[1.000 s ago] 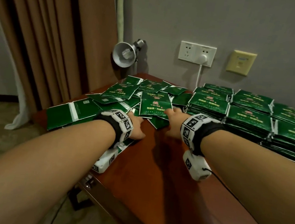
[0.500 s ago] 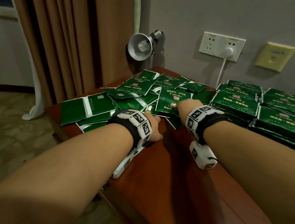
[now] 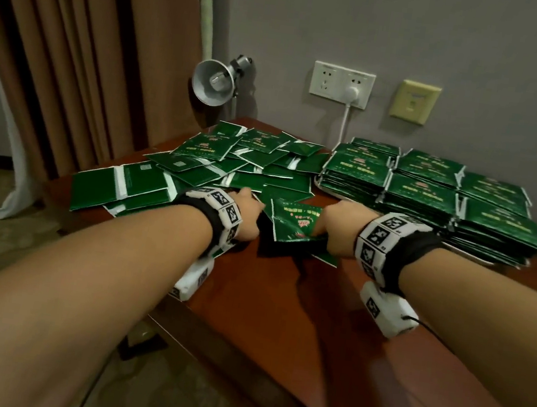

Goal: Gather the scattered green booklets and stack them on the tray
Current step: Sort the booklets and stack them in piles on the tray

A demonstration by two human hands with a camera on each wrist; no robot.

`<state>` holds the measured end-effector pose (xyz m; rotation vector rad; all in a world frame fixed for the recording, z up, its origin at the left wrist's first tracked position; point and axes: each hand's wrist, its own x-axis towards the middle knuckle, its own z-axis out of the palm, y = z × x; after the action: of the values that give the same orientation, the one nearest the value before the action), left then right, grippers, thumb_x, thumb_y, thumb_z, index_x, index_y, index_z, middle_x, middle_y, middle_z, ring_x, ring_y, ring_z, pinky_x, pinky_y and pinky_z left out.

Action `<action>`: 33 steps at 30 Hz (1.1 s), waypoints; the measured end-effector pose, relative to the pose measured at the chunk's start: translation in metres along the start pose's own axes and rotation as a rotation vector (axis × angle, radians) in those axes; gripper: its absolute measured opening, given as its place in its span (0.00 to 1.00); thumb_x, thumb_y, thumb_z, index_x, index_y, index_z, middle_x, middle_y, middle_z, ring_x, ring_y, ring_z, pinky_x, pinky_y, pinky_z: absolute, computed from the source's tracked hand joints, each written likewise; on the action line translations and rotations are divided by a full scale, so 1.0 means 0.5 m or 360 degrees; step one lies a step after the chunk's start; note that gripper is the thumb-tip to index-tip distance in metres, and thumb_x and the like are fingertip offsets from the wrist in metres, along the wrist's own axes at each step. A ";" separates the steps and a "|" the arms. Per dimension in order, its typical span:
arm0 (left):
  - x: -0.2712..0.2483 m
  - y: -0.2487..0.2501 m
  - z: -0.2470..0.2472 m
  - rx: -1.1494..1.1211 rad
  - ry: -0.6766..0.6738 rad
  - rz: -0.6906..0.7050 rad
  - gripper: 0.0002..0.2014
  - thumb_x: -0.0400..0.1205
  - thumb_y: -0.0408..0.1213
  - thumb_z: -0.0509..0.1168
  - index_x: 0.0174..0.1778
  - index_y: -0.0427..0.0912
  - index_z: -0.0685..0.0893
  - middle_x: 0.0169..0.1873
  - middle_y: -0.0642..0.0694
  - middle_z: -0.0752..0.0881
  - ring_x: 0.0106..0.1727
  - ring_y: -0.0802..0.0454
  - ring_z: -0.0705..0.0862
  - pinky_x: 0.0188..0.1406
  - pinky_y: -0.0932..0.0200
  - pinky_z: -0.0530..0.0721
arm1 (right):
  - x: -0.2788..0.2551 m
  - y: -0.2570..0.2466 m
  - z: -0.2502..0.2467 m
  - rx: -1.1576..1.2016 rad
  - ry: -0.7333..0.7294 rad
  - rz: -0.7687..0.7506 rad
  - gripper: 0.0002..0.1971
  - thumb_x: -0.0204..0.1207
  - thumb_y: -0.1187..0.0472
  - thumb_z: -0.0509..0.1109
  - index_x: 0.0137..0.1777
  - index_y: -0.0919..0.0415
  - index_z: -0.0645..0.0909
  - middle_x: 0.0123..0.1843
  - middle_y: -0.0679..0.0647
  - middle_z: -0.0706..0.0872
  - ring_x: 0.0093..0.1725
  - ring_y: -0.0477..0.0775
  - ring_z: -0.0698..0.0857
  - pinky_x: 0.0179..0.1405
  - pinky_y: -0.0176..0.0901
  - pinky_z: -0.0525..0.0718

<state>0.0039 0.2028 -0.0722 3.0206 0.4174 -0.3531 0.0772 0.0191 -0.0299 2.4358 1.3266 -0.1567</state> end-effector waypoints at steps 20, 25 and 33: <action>-0.030 0.278 -0.025 -0.0591 0.0318 -0.0158 0.09 0.81 0.39 0.65 0.47 0.36 0.84 0.42 0.40 0.85 0.48 0.39 0.86 0.42 0.53 0.82 | -0.291 0.170 0.048 0.0671 0.0716 0.0731 0.06 0.69 0.57 0.66 0.40 0.57 0.82 0.34 0.54 0.84 0.39 0.62 0.84 0.37 0.48 0.87; -0.051 0.291 -0.036 -0.0409 0.0541 0.0073 0.08 0.75 0.28 0.63 0.46 0.42 0.82 0.43 0.44 0.84 0.41 0.45 0.81 0.35 0.57 0.76 | -0.316 0.187 0.046 0.0569 0.0811 0.0876 0.06 0.70 0.58 0.63 0.43 0.51 0.82 0.38 0.53 0.84 0.40 0.62 0.83 0.37 0.44 0.83; -0.068 0.296 0.006 -0.0183 0.0030 0.0342 0.12 0.71 0.48 0.73 0.42 0.51 0.78 0.52 0.47 0.75 0.52 0.46 0.75 0.45 0.54 0.75 | -0.293 0.189 0.101 0.0281 0.0168 0.0837 0.12 0.72 0.54 0.70 0.53 0.45 0.88 0.45 0.47 0.88 0.42 0.56 0.87 0.36 0.41 0.84</action>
<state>0.0121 0.0516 -0.0613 2.9199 0.1075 -0.2748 0.0782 -0.1618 -0.0135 2.8831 0.6905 -0.0070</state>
